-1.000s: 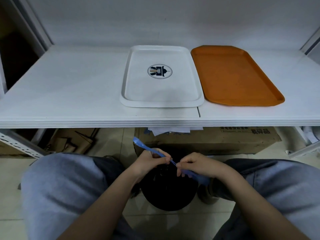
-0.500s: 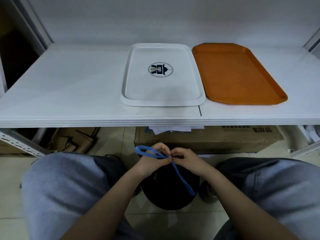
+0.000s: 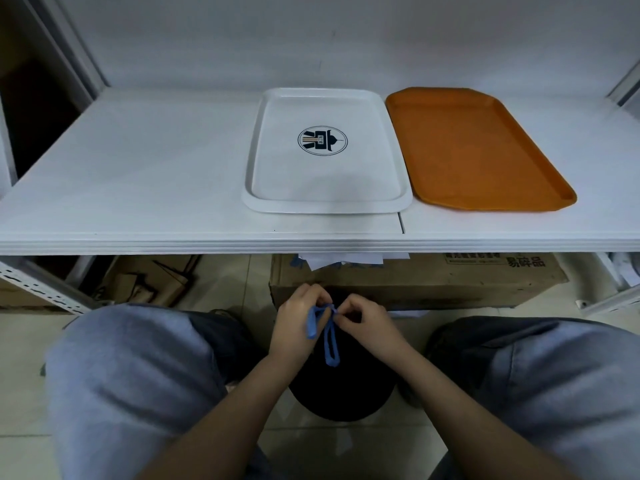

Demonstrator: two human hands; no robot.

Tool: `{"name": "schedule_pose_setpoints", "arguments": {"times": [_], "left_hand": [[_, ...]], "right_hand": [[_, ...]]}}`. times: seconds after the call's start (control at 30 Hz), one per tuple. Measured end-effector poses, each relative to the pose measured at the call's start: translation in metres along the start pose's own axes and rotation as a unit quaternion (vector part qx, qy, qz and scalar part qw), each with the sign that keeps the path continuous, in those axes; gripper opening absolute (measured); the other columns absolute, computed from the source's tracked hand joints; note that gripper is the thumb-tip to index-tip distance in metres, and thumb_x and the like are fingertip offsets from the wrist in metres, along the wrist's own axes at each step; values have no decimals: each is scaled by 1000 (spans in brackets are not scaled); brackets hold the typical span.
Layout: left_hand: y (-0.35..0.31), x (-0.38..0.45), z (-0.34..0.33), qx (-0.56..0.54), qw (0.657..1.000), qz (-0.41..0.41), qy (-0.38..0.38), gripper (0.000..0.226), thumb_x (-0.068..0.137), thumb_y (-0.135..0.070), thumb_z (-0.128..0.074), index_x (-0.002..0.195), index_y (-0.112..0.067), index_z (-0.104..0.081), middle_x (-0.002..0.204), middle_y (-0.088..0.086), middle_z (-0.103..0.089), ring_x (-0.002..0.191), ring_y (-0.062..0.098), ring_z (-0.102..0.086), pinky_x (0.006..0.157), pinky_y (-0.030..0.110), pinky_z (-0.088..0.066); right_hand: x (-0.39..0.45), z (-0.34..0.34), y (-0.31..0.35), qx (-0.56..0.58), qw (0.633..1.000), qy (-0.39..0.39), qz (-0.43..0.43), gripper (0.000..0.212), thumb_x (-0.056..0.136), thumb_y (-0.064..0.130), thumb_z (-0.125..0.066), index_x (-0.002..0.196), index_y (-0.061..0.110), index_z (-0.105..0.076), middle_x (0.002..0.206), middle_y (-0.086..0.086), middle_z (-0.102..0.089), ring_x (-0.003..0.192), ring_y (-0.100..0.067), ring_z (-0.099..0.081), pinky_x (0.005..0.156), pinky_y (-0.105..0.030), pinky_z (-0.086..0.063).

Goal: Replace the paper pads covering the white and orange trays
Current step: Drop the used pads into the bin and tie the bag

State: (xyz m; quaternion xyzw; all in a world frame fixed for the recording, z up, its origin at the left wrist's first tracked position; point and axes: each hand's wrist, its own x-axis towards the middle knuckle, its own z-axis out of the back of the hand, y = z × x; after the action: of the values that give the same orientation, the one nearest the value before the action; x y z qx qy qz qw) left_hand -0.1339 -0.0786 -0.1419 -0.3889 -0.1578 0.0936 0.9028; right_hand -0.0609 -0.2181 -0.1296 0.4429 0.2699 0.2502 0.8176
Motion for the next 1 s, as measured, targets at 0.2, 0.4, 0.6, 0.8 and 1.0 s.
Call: {"name": "schedule_pose_setpoints", "arguments": {"times": [0.2,0.4,0.6,0.8,1.0], "left_hand": [[2,0,-2,34,998,-58,2,27,91,-40,-46,83,-16,-55,82,-5,-57,73,5,-53,58,19,-41],[0,4,4,56,995,-85,22,32,89,-46,-45,86,-15,-56,80,-10,-49,67,3,-46,54,11,-29],[2,9,6,-20,998,-26,60,23,87,-42,-59,84,-19,-53,77,-16,-47,71,1,-50,57,13,-36],[0,10,4,-176,976,99,83,15,83,-23,-72,81,-12,-61,78,-3,-62,72,9,-60,62,28,-48],[-8,14,9,-252,949,149,115,2,87,-9,-67,85,-10,-68,85,3,-66,77,10,-64,69,20,-52]], "right_hand": [[1,7,-3,127,991,10,-48,13,95,18,-52,87,21,-61,84,6,-62,83,-9,-58,79,-25,-42],[3,19,3,194,973,105,-65,28,97,9,-48,117,26,-59,108,9,-67,102,-7,-62,78,-14,-45],[5,30,1,162,973,133,-93,22,93,17,-58,112,26,-67,109,7,-69,99,-6,-60,77,-20,-43],[8,32,-1,175,971,128,-96,16,91,18,-62,104,22,-69,94,11,-69,87,-1,-60,76,-19,-44],[8,33,-2,178,977,85,-87,10,90,11,-61,92,19,-68,83,8,-71,79,-1,-66,70,-16,-45]]}}
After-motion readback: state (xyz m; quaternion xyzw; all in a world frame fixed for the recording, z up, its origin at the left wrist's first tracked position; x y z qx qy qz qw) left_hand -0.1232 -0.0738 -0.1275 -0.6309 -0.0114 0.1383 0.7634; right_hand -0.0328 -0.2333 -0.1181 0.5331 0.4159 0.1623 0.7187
